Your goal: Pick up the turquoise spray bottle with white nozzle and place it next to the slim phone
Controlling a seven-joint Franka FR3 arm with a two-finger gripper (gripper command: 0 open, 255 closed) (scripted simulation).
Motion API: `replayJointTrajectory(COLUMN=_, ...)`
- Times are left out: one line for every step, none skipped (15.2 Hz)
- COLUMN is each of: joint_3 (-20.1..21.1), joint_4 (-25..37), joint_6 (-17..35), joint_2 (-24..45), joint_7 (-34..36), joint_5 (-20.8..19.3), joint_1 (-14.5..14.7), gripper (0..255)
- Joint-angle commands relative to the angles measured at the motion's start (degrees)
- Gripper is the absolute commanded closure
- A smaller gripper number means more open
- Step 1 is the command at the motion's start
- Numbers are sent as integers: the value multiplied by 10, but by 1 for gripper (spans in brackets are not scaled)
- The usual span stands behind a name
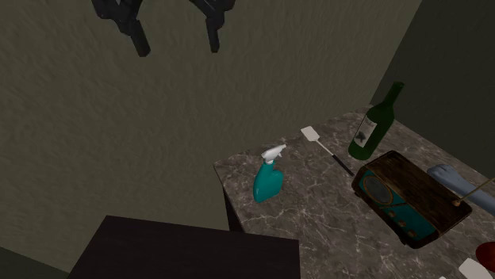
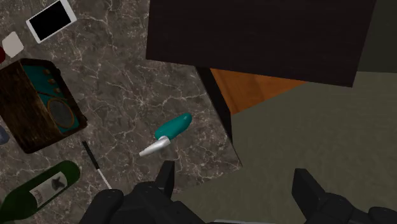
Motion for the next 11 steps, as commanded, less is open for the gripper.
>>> replayJointTrajectory(joint_3=0, joint_4=0, joint_6=0, joint_2=0, joint_7=0, joint_5=0, joint_1=0, gripper=0)
replayJointTrajectory(joint_3=0, joint_4=-15, joint_6=21, joint_2=5, joint_7=14, joint_5=-1, joint_1=-6, gripper=0)
replayJointTrajectory(joint_3=1, joint_4=-29, joint_6=42, joint_2=11, joint_7=28, joint_5=-2, joint_1=-12, gripper=0)
replayJointTrajectory(joint_3=1, joint_4=-43, joint_6=64, joint_2=18, joint_7=41, joint_5=-2, joint_1=-18, gripper=0)
replayJointTrajectory(joint_3=2, joint_4=-55, joint_6=86, joint_2=26, joint_7=55, joint_5=-3, joint_1=-23, gripper=0)
replayJointTrajectory(joint_3=2, joint_4=-67, joint_6=108, joint_2=35, joint_7=69, joint_5=-5, joint_1=-29, gripper=0)
replayJointTrajectory(joint_3=2, joint_4=-79, joint_6=130, joint_2=44, joint_7=83, joint_5=-6, joint_1=-35, gripper=0)
replayJointTrajectory(joint_3=2, joint_4=-89, joint_6=152, joint_2=55, joint_7=97, joint_5=-7, joint_1=-41, gripper=0)
replayJointTrajectory(joint_3=2, joint_4=-99, joint_6=174, joint_2=66, joint_7=110, joint_5=-9, joint_1=-47, gripper=0)
replayJointTrajectory(joint_3=2, joint_4=-108, joint_6=197, joint_2=78, joint_7=125, joint_5=-11, joint_1=-53, gripper=0)
replayJointTrajectory(joint_3=2, joint_4=-117, joint_6=219, joint_2=92, joint_7=138, joint_5=-12, joint_1=-60, gripper=0)
